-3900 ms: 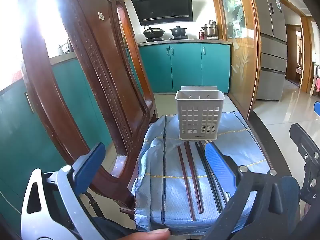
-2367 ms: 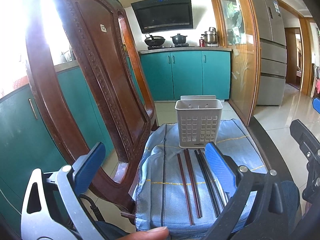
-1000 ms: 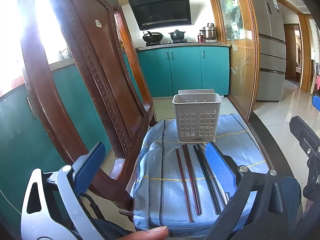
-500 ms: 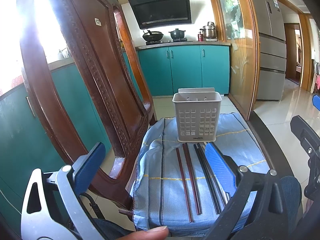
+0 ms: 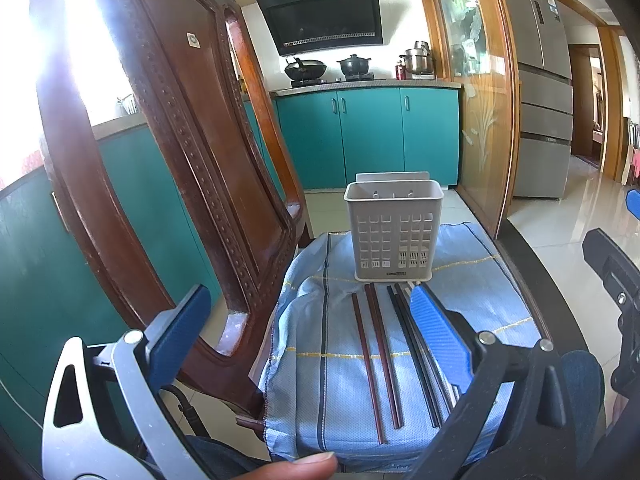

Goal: Organize utensils

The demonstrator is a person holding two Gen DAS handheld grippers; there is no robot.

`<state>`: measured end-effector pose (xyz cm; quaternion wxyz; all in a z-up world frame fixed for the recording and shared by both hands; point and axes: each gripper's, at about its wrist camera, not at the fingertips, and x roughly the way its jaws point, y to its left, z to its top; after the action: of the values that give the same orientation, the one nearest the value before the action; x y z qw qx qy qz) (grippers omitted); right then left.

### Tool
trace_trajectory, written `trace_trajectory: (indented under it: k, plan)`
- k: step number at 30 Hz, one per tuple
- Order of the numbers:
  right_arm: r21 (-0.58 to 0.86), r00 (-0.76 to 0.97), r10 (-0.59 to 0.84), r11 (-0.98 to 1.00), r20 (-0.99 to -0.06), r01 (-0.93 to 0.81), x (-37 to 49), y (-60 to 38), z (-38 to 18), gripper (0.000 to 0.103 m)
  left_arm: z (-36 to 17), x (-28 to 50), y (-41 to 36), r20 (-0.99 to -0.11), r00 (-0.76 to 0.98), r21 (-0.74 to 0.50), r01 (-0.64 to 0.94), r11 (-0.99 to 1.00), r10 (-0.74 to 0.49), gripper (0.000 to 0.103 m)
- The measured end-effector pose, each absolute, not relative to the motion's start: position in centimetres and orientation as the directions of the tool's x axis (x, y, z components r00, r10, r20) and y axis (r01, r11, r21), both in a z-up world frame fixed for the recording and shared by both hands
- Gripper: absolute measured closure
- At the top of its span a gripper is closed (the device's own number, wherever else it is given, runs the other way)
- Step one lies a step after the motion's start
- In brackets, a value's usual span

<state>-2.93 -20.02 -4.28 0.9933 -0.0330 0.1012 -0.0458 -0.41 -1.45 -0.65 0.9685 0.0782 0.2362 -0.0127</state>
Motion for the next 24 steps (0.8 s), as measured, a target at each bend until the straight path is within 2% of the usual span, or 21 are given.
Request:
trace_trajectory:
  k: [20, 22, 24]
  plan:
    - [-0.071, 0.974, -0.109, 0.993, -0.199, 0.097, -2.7, -20.6, -4.6, 0.003, -1.0, -0.1, -1.6, -0.473, 0.881, 0.151, 0.064, 0.986, 0.015, 0.004]
    - [-0.089, 0.963, -0.149, 0.987, -0.223, 0.132, -2.1, -21.1, -4.7, 0.003, -1.5, 0.3, -1.7, -0.490, 0.871, 0.156, 0.068, 0.985, 0.017, 0.004]
    - [-0.143, 0.920, -0.188, 0.979, -0.344, 0.147, 0.2, -21.8, -5.6, 0.003, -2.2, 0.8, -1.9, -0.517, 0.856, 0.166, 0.080, 0.983, 0.018, 0.004]
